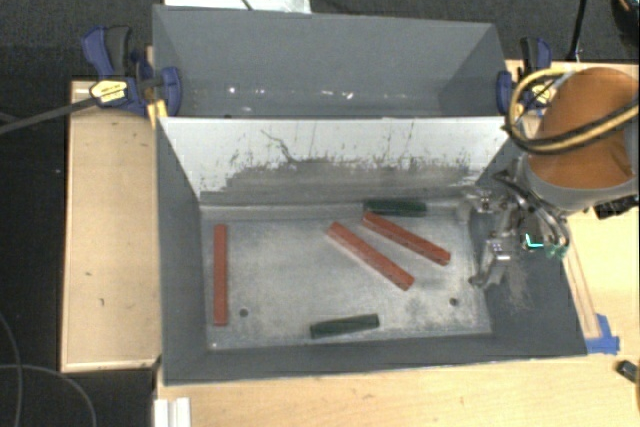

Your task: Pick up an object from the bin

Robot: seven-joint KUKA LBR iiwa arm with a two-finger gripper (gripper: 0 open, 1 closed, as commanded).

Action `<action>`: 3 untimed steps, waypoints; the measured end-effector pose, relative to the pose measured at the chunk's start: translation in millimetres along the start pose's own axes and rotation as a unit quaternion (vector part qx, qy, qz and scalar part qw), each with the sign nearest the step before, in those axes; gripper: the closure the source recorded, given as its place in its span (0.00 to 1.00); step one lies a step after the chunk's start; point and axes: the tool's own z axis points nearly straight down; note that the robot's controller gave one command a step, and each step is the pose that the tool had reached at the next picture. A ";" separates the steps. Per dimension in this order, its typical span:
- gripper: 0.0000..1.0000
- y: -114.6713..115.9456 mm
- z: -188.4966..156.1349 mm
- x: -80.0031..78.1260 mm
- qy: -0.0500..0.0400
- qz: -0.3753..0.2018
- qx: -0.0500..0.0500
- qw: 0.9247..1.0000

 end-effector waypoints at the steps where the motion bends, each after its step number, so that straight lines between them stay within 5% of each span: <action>1: 0.00 19.7 77.4 -33.4 -0.002 0.044 -0.001 0.999; 2: 1.00 18.0 73.8 -33.9 -0.004 0.043 0.001 0.999; 3: 1.00 17.2 -144.9 -32.6 -0.009 -0.041 0.002 0.999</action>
Offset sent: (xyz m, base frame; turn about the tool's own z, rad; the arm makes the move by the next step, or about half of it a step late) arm 0.0326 0.0179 -0.0749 0.0901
